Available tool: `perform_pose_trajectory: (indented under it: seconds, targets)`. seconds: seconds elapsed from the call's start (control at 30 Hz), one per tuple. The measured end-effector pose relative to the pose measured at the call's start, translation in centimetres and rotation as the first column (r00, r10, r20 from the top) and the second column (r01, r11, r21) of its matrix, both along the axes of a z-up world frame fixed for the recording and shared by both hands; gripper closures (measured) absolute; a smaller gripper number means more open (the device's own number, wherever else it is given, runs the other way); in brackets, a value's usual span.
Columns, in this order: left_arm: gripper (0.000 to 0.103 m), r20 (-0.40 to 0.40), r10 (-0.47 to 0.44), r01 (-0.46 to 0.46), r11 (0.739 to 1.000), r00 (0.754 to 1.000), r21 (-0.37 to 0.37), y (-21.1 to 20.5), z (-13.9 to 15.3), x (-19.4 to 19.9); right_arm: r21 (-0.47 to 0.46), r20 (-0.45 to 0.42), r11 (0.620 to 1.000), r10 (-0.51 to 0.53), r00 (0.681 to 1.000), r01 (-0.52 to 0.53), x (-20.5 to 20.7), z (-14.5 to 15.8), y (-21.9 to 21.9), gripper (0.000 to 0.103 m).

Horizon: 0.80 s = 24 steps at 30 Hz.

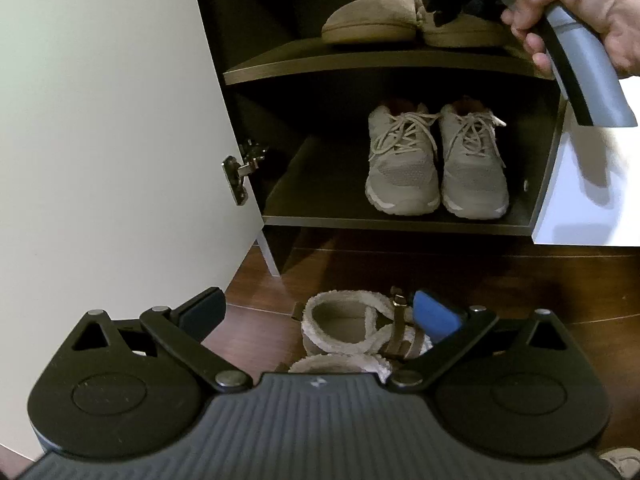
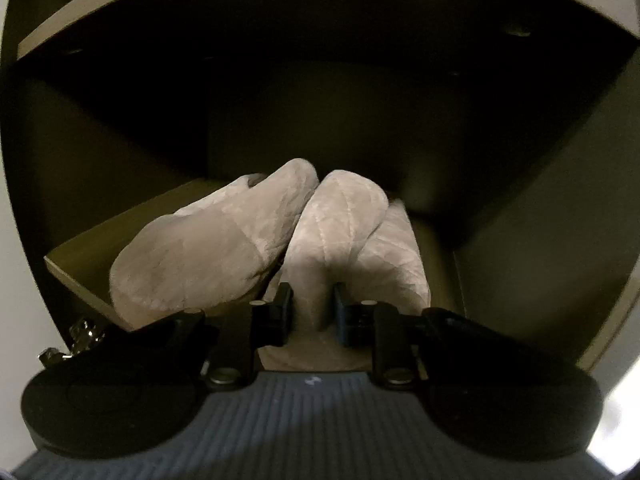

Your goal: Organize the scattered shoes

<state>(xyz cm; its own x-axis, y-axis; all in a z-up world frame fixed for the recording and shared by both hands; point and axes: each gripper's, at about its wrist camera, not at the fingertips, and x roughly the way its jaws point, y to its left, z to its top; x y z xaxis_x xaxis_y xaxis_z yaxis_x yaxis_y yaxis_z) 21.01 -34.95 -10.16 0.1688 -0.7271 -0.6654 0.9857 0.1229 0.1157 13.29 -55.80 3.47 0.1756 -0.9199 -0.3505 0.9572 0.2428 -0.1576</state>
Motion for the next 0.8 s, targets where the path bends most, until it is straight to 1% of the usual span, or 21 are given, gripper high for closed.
perform_pose_trajectory:
  seconds: [0.13, 0.23, 0.27, 0.3, 0.33, 0.37, 0.4, 0.47, 0.5, 0.57, 0.67, 0.73, 0.8]
  targets:
    - [0.001, 0.009, -0.007, 0.007, 1.000, 1.000, -0.003, 0.5, 0.1, -0.2, -0.012, 0.001, 1.000, -0.012, 1.000, 0.012, 0.4, 0.0, 0.3, 0.084]
    - [0.001, 0.016, -0.011, 0.011, 1.000, 1.000, -0.006, 1.0, 0.3, -0.2, -0.046, -0.005, 0.999, -0.008, 1.000, 0.007, 0.2, 0.1, 0.9, 0.076]
    - [0.001, 0.021, -0.009, 0.009, 1.000, 1.000, -0.010, 1.3, 0.5, -0.1, -0.074, 0.012, 0.997, 0.000, 1.000, 0.001, -0.2, 0.5, 1.6, 0.070]
    - [0.001, 0.024, -0.008, 0.008, 1.000, 1.000, -0.012, 1.4, 0.5, 0.0, -0.105, 0.032, 0.994, 0.005, 0.999, -0.002, -0.8, 0.9, 2.7, 0.067]
    - [0.001, 0.025, -0.005, 0.005, 1.000, 1.000, -0.016, 1.5, 0.6, 0.1, -0.127, 0.054, 0.992, 0.008, 0.999, -0.001, -1.4, 1.2, 4.1, 0.063]
    - [0.001, 0.025, 0.000, 0.000, 1.000, 1.000, -0.019, 1.8, 0.8, 0.4, -0.141, 0.084, 0.990, 0.011, 0.996, 0.002, -2.1, 1.4, 5.8, 0.044]
    - [0.001, 0.019, 0.000, 0.000, 1.000, 1.000, -0.024, 2.0, 1.1, 0.5, -0.134, 0.104, 0.991, 0.011, 0.995, 0.003, -2.8, 1.3, 7.4, 0.032]
    - [0.001, 0.004, -0.006, 0.006, 0.999, 1.000, -0.037, 2.3, 1.8, 0.4, -0.089, 0.131, 0.996, 0.018, 0.991, -0.006, -5.1, 0.7, 12.0, 0.031]
    - [0.001, -0.004, -0.009, 0.008, 0.999, 1.000, -0.043, 2.5, 2.2, 0.4, -0.068, 0.117, 0.998, 0.021, 0.993, -0.013, -5.7, 0.3, 13.2, 0.031]
    - [0.001, -0.019, -0.015, 0.014, 0.998, 1.000, -0.057, 2.9, 3.0, 0.3, 0.012, 0.063, 0.999, 0.030, 0.998, -0.031, -7.3, -1.7, 17.0, 0.028]
    - [0.001, -0.041, -0.024, 0.021, 0.997, 0.999, -0.076, 3.4, 4.2, 0.3, 0.129, 0.041, 0.992, -0.013, 0.999, 0.008, -9.5, -4.0, 20.8, 0.027]
    - [0.001, -0.056, -0.031, 0.026, 0.996, 0.998, -0.090, 3.8, 4.9, 0.2, 0.183, 0.039, 0.982, -0.046, 0.998, 0.038, -10.3, -4.0, 21.5, 0.027]
    - [0.001, -0.064, -0.044, 0.037, 0.994, 0.997, -0.107, 4.3, 5.9, 0.0, 0.176, 0.082, 0.982, -0.090, 0.993, 0.074, -11.2, -2.4, 22.3, 0.026]
